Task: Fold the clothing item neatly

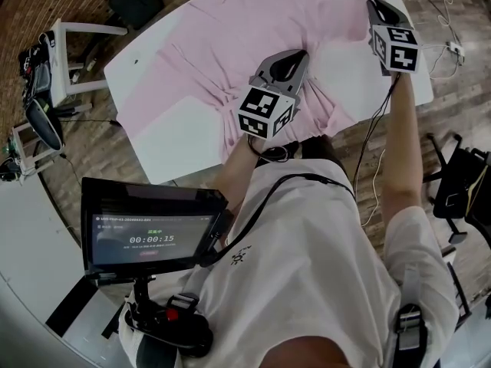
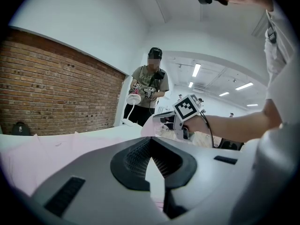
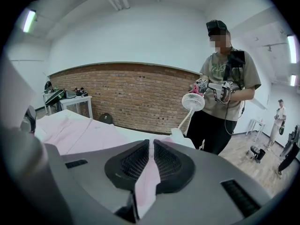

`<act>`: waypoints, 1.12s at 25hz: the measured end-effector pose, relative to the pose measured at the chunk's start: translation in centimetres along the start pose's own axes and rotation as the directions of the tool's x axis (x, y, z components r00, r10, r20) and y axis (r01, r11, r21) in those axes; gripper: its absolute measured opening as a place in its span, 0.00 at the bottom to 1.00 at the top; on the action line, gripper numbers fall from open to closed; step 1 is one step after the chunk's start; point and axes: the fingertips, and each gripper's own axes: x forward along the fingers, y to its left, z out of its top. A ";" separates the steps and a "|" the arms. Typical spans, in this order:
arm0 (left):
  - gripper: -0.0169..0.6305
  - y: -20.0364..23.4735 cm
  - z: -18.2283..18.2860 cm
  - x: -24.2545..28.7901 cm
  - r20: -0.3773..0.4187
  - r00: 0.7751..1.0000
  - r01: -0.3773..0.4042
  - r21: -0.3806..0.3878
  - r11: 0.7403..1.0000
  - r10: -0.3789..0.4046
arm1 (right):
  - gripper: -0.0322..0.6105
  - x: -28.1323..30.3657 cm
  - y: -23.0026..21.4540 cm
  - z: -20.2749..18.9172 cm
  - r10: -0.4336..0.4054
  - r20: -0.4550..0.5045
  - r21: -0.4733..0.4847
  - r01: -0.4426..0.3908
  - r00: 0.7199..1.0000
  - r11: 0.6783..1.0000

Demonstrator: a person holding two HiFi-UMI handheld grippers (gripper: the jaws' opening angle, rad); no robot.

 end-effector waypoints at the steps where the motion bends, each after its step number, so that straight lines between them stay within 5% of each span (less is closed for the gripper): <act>1: 0.03 0.1 0.0 -0.2 0.002 1.000 -0.002 -0.001 1.000 0.002 | 0.11 0.0 0.3 0.1 0.002 0.001 -0.004 -0.002 1.000 1.000; 28: 0.03 3.0 -1.1 -4.0 0.037 0.997 -0.071 -0.016 0.997 0.072 | 0.11 2.1 6.7 1.6 0.076 0.018 -0.066 -0.075 0.997 0.995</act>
